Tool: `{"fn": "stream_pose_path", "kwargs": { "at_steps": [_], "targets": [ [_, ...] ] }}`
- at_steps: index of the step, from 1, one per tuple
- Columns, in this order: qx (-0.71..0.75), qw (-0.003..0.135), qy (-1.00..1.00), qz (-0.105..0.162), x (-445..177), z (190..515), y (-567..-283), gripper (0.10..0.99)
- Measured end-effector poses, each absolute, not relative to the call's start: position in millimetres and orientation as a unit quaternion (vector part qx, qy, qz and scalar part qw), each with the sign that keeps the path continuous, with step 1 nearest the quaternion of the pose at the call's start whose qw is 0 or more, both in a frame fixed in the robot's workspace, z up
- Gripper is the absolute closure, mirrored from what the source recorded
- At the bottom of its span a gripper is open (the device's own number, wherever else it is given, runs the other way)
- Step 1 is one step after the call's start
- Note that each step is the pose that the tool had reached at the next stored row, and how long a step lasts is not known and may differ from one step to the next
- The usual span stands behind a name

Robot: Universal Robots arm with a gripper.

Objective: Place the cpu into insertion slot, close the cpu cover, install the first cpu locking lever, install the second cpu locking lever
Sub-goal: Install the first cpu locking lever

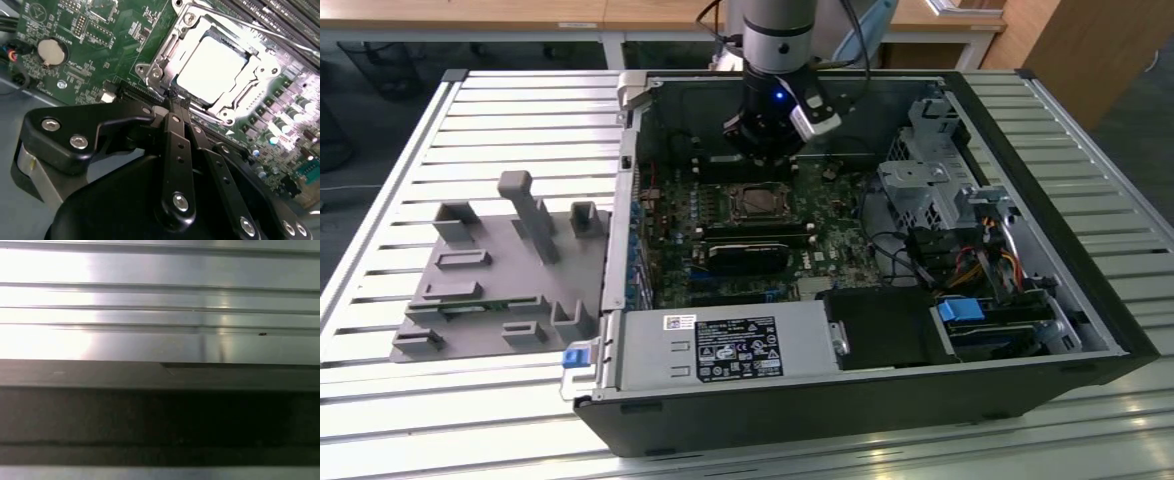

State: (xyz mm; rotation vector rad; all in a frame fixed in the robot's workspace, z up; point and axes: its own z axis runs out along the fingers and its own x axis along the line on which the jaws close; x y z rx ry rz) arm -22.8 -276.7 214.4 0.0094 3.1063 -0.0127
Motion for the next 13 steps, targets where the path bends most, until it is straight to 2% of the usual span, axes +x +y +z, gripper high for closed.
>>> {"fn": "stream_pose_path", "kwargs": {
  "at_steps": [13],
  "targets": [
    [0.003,0.018,1.0,-0.004,-22.2,215.2,-280.4,0.98]
  ]
}}
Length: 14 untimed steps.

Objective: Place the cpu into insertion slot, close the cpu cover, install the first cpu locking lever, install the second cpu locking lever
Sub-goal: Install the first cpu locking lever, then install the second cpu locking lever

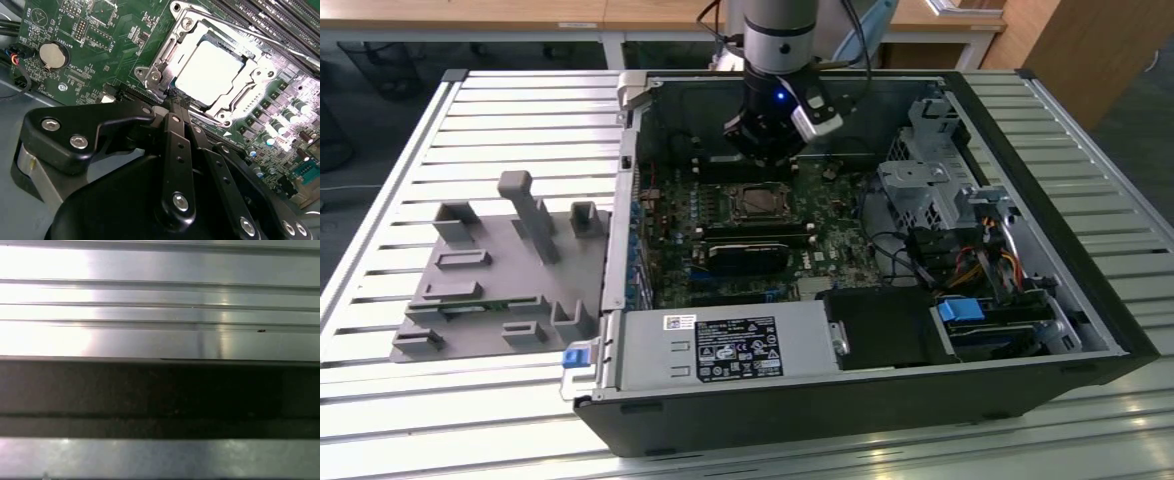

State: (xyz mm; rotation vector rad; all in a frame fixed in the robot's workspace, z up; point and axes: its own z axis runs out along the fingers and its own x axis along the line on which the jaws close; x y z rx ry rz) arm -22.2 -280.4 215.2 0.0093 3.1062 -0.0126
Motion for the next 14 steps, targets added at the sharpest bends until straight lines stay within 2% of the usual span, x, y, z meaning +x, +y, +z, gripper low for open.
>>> {"fn": "stream_pose_path", "kwargs": {
  "at_steps": [14],
  "targets": [
    [0.003,0.018,1.0,-0.004,-21.9,215.2,-286.5,0.98]
  ]
}}
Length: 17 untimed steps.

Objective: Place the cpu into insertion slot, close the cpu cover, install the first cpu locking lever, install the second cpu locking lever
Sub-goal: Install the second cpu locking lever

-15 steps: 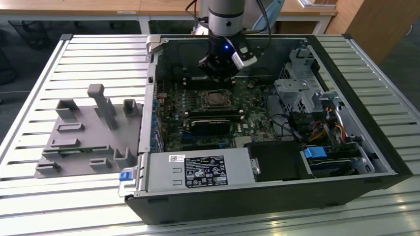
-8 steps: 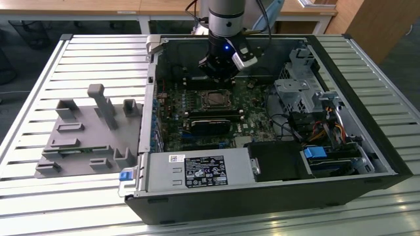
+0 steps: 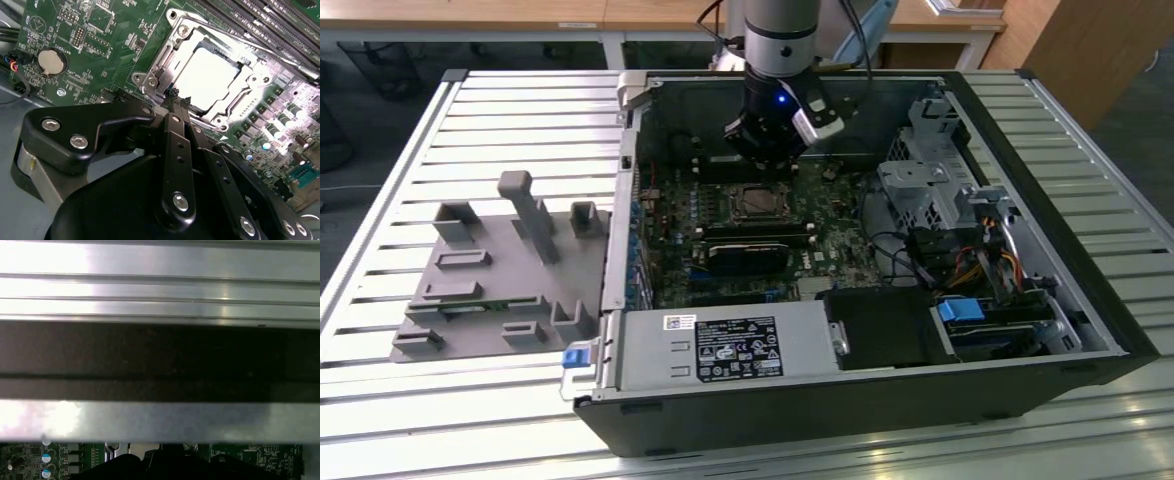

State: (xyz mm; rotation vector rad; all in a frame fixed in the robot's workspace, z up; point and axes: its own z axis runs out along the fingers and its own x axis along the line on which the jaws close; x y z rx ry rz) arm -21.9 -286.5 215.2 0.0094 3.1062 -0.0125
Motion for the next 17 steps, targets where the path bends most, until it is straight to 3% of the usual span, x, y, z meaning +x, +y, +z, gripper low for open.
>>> {"fn": "stream_pose_path", "kwargs": {
  "at_steps": [17],
  "targets": [
    [0.003,0.018,1.0,-0.004,-22,222,-301,0.98]
  ]
}}
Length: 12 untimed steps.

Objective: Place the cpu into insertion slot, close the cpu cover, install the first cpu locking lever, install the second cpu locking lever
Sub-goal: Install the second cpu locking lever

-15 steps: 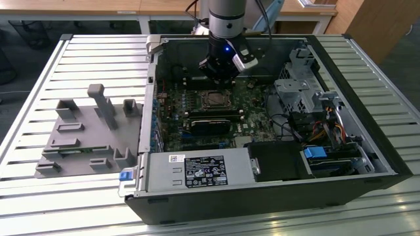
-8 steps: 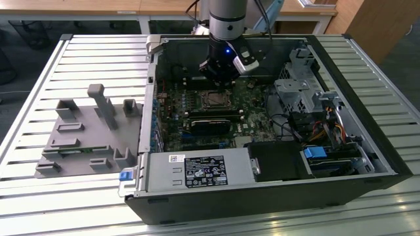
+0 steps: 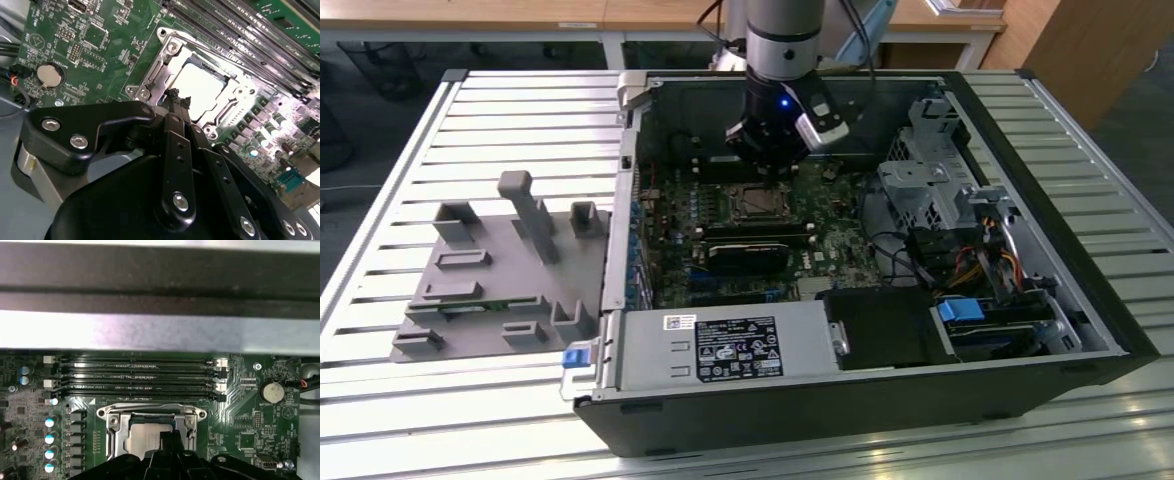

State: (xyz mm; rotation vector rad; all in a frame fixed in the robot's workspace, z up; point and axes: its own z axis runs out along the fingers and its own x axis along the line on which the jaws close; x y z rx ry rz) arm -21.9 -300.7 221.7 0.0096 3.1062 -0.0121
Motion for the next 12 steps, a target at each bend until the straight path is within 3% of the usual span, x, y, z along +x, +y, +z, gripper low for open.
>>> {"fn": "stream_pose_path", "kwargs": {
  "at_steps": [12],
  "targets": [
    [0.003,0.018,1.0,-0.004,-22,233,-314,0.98]
  ]
}}
